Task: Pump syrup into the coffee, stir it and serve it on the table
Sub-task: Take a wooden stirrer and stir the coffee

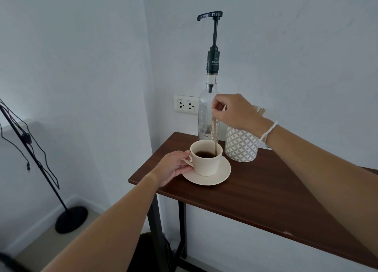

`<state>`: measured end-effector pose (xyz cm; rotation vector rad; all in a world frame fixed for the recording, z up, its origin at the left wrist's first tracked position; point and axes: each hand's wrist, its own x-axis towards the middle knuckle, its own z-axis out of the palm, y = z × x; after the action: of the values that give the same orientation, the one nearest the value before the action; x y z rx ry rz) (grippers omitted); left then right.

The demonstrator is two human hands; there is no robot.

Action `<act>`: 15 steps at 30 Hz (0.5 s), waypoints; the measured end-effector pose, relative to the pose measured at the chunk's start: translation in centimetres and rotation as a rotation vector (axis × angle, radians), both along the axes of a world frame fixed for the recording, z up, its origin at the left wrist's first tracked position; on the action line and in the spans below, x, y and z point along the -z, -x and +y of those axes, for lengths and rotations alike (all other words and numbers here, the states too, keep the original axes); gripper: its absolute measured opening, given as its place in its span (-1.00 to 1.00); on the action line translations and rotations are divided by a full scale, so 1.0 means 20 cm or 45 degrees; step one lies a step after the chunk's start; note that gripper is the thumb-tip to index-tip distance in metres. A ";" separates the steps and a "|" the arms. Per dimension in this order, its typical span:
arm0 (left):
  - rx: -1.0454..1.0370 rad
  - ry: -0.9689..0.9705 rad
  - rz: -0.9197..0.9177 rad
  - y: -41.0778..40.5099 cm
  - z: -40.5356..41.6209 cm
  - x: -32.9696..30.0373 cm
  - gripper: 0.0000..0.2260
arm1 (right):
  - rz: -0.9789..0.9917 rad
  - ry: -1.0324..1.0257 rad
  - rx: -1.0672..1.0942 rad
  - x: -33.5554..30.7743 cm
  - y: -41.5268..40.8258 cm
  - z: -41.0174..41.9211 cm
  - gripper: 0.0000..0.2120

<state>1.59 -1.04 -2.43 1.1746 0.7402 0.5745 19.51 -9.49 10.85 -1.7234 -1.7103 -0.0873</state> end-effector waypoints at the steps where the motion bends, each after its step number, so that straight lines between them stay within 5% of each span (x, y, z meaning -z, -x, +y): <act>1: -0.001 0.004 -0.002 0.00 0.00 0.00 -0.66 | 0.057 0.017 -0.030 0.00 0.01 0.00 -0.91; 5: 0.001 -0.006 0.019 0.00 0.00 0.00 -0.66 | 0.285 0.020 -0.173 0.00 0.04 0.00 -0.94; 10: 0.002 -0.013 0.012 -0.01 0.00 0.00 -0.64 | -0.065 0.008 0.009 0.02 0.02 0.02 -0.89; 15: 0.008 -0.013 0.018 0.00 0.01 0.01 -0.64 | 0.250 0.057 -0.157 -0.01 0.06 0.01 -0.94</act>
<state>1.66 -0.82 -2.57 1.1913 0.7463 0.5663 18.30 -9.22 11.08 -1.5969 -1.6778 0.1717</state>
